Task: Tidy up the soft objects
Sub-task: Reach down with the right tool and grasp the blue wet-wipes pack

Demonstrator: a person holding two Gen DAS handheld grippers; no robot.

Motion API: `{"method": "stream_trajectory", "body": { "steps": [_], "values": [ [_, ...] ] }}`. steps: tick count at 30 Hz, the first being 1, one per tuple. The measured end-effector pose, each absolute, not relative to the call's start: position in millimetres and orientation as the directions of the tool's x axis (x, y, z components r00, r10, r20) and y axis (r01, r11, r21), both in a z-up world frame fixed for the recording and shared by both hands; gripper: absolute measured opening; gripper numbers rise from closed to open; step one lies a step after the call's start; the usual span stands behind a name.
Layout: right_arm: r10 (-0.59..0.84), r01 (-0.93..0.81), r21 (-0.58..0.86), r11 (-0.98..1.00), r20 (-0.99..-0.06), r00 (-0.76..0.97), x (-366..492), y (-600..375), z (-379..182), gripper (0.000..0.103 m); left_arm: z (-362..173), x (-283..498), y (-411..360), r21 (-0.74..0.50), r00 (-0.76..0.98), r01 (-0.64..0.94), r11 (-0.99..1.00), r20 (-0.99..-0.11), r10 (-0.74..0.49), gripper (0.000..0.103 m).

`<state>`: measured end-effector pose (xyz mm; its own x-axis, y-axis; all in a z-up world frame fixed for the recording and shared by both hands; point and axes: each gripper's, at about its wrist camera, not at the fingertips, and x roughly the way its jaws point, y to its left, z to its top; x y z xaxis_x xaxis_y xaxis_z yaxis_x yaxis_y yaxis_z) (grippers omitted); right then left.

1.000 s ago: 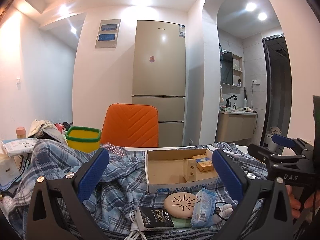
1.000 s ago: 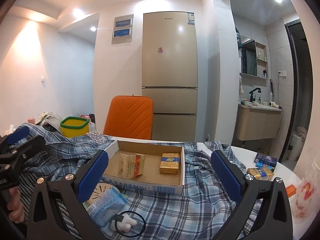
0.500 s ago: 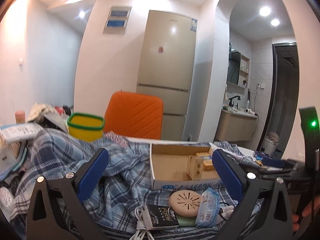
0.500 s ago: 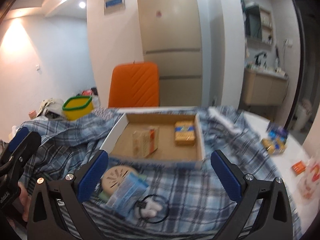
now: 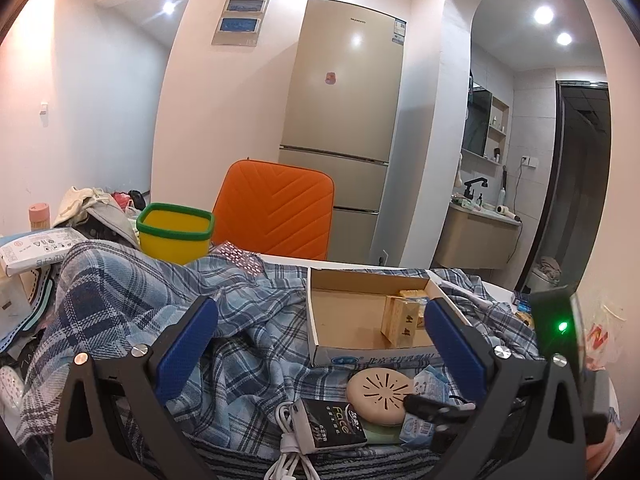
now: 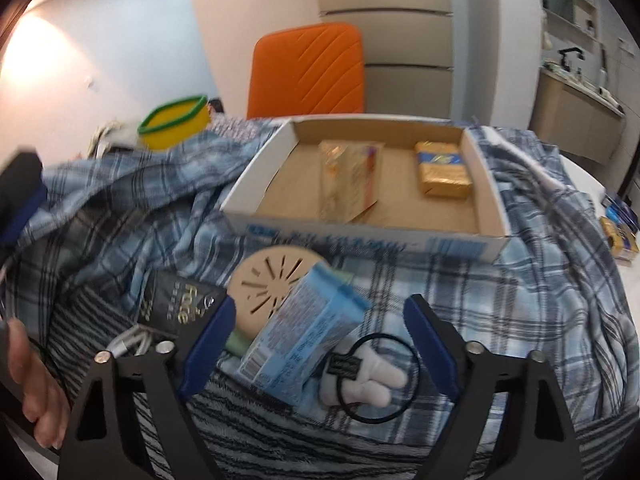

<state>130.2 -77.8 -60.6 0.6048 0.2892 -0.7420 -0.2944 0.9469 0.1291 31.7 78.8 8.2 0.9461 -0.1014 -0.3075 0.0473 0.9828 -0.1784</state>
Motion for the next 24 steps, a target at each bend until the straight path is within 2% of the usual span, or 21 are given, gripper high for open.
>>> {"method": "stream_trajectory", "body": {
  "steps": [7, 9, 15, 18, 24],
  "values": [
    [0.271, -0.327, 0.086, 0.941, -0.771, 0.577, 131.1, -65.6, -74.2, 0.071, 6.3, 34.7, 81.9, -0.19, 0.942, 0.038, 0.981, -0.322, -0.099, 0.103],
    [0.269, -0.323, 0.088, 0.942, -0.774, 0.573, 132.0, -66.1, -75.0, 0.063, 5.6, 35.2, 80.6, -0.181, 0.941, 0.037, 0.983, -0.325, -0.095, 0.103],
    [0.27, -0.31, 0.101, 0.945, -0.777, 0.569, 134.0, -69.4, -76.5, 0.055, 2.7, 38.6, 77.1, -0.16, 0.934, 0.036, 0.986, -0.345, -0.09, 0.103],
    [0.29, -0.315, 0.117, 0.942, -0.755, 0.588, 129.2, -73.9, -70.5, 0.048, 0.8, 41.7, 75.9, -0.144, 0.927, 0.029, 0.989, -0.367, -0.08, 0.103],
    [0.305, -0.325, 0.097, 0.941, -0.665, 0.682, 109.5, -85.0, -43.5, 0.048, -12.0, 60.9, 79.8, -0.153, 0.873, 0.025, 0.988, -0.479, -0.096, 0.103]
  ]
}}
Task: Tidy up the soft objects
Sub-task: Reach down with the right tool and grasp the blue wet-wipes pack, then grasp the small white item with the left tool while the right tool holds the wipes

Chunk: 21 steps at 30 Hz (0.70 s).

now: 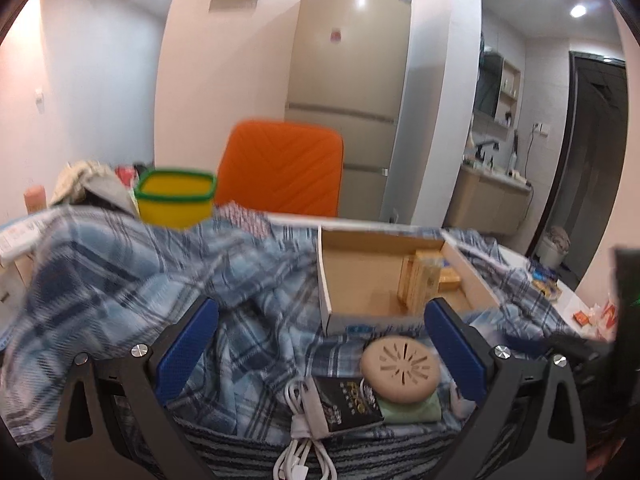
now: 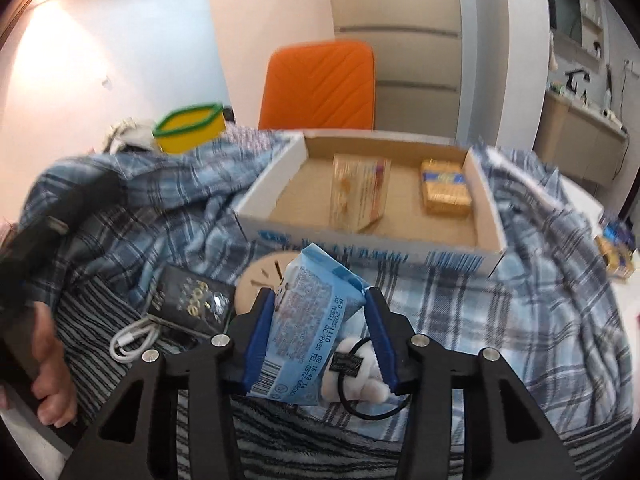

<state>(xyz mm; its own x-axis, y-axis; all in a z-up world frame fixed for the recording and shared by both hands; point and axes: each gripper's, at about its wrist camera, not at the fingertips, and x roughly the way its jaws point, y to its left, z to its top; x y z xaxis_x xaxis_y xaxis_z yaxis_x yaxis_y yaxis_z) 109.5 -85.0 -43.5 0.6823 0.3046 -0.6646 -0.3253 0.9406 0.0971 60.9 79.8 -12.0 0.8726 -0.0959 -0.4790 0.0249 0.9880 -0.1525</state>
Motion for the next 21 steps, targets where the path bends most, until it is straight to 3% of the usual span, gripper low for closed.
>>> {"method": "stream_trajectory", "body": {
  "steps": [3, 8, 18, 21],
  "values": [
    [0.295, -0.307, 0.085, 0.948, -0.598, 0.745, 98.7, -96.6, -26.4, 0.048, -22.5, 72.8, 81.3, -0.174, 0.821, 0.034, 0.984, -0.556, -0.127, 0.102],
    [0.253, -0.28, 0.025, 0.96, -0.515, 0.819, 85.3, -110.0, -11.5, 0.048, -44.2, 90.2, 79.7, -0.205, 0.705, 0.042, 0.978, -0.687, -0.174, 0.083],
    [0.274, -0.286, 0.057, 0.956, -0.515, 0.812, 83.9, -116.8, -16.3, 0.048, -70.4, 106.2, 96.6, -0.376, 0.547, -0.006, 0.927, -0.777, -0.312, 0.062],
    [0.274, -0.287, 0.057, 0.956, -0.515, 0.812, 83.3, -116.9, -16.9, 0.048, -69.8, 103.6, 99.1, -0.394, 0.552, -0.012, 0.919, -0.769, -0.322, 0.043]
  ]
}}
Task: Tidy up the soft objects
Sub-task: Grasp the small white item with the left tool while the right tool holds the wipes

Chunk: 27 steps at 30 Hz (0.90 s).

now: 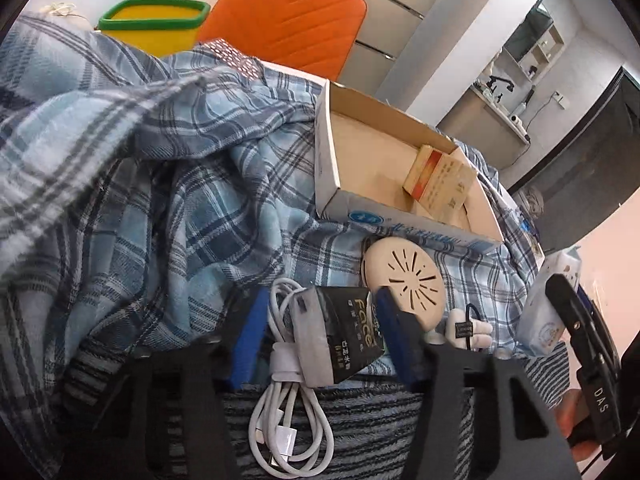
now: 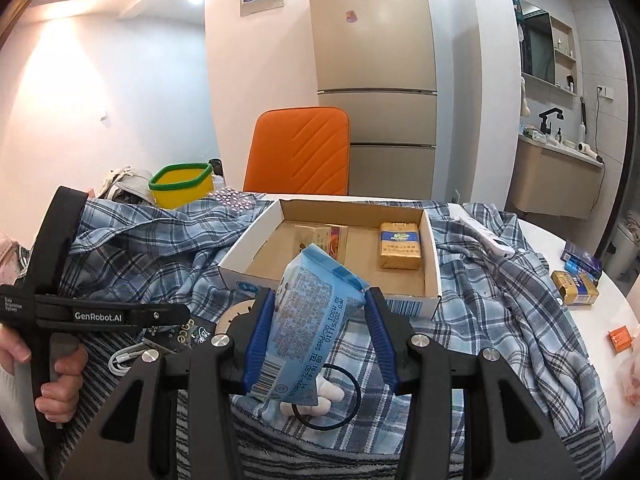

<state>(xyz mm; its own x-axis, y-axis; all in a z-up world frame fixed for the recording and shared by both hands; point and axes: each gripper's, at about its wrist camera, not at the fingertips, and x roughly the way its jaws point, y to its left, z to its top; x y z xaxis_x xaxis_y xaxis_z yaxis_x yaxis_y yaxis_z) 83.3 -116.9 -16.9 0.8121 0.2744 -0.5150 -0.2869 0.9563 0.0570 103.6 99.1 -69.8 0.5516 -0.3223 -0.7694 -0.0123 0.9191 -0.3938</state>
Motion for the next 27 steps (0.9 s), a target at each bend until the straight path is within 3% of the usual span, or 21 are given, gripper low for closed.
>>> {"method": "stream_trajectory", "body": {
  "steps": [1, 9, 15, 18, 22, 27],
  "values": [
    [0.273, -0.286, 0.056, 0.957, -0.514, 0.813, 83.2, -116.7, -17.1, 0.048, -68.5, 102.4, 98.7, -0.408, 0.55, 0.0, 0.913, -0.762, -0.341, 0.035],
    [0.263, -0.282, 0.04, 0.959, -0.509, 0.82, 81.0, -115.6, -19.0, 0.048, -52.2, 92.2, 80.8, -0.403, 0.585, 0.129, 0.906, -0.707, -0.397, 0.032],
    [0.257, -0.273, 0.047, 0.961, -0.516, 0.817, 82.6, -115.6, -20.1, 0.048, -61.9, 95.7, 58.9, -0.275, 0.582, 0.13, 0.953, -0.757, -0.298, 0.033],
    [0.258, -0.274, 0.048, 0.96, -0.522, 0.813, 83.8, -115.2, -21.0, 0.048, -65.0, 95.7, 55.1, -0.239, 0.595, 0.129, 0.962, -0.758, -0.268, 0.024],
    [0.26, -0.277, 0.043, 0.96, -0.501, 0.825, 79.4, -115.6, -18.8, 0.048, -48.7, 79.2, 47.6, -0.196, 0.686, 0.176, 0.965, -0.678, -0.263, 0.019],
    [0.253, -0.274, 0.024, 0.961, -0.467, 0.847, 72.0, -114.7, -15.0, 0.048, -26.6, 44.7, 35.4, -0.112, 0.825, 0.235, 0.966, -0.503, -0.259, 0.018]
  ]
}}
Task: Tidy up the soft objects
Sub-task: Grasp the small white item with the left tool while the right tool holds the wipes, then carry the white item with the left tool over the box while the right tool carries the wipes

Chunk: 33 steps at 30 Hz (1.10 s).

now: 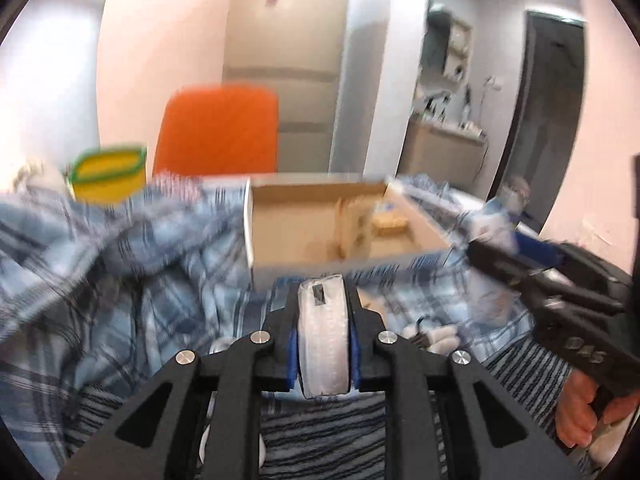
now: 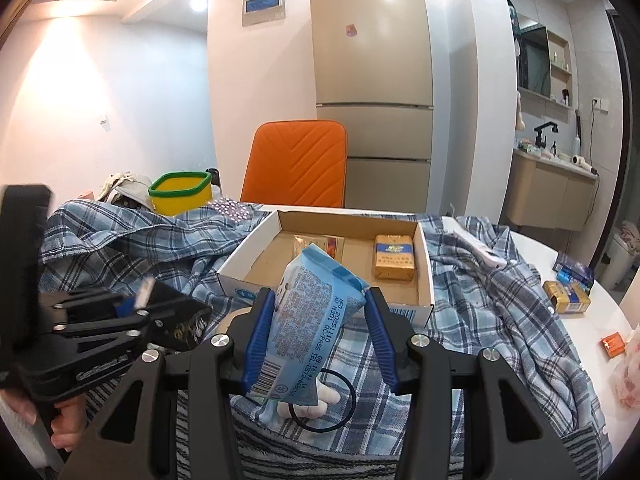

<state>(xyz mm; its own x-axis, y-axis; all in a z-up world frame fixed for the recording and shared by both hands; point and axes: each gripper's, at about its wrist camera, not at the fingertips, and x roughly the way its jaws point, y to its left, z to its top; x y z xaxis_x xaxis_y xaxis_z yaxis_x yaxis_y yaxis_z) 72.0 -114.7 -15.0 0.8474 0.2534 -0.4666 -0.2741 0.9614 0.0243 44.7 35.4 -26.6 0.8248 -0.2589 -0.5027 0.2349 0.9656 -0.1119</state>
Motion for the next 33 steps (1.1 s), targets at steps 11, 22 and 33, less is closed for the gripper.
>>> {"method": "stream_trajectory", "body": {
  "steps": [11, 22, 33],
  "values": [
    [0.219, -0.238, -0.002, 0.971, -0.384, 0.897, 58.9, -116.3, -6.5, 0.048, 1.5, 7.0, 42.9, -0.07, 0.945, 0.223, 0.972, -0.229, -0.233, 0.018],
    [0.207, -0.226, -0.03, 0.974, -0.305, 0.93, 45.7, -114.5, 2.4, 0.048, 13.3, -6.6, 39.3, -0.027, 0.967, 0.209, 0.977, -0.143, -0.211, 0.018],
    [0.179, -0.202, -0.085, 0.976, -0.23, 0.957, 50.2, -112.8, 50.7, 0.049, 52.3, 7.8, 18.3, 0.008, 0.972, 0.225, 0.974, -0.071, -0.224, 0.018]
  ]
}}
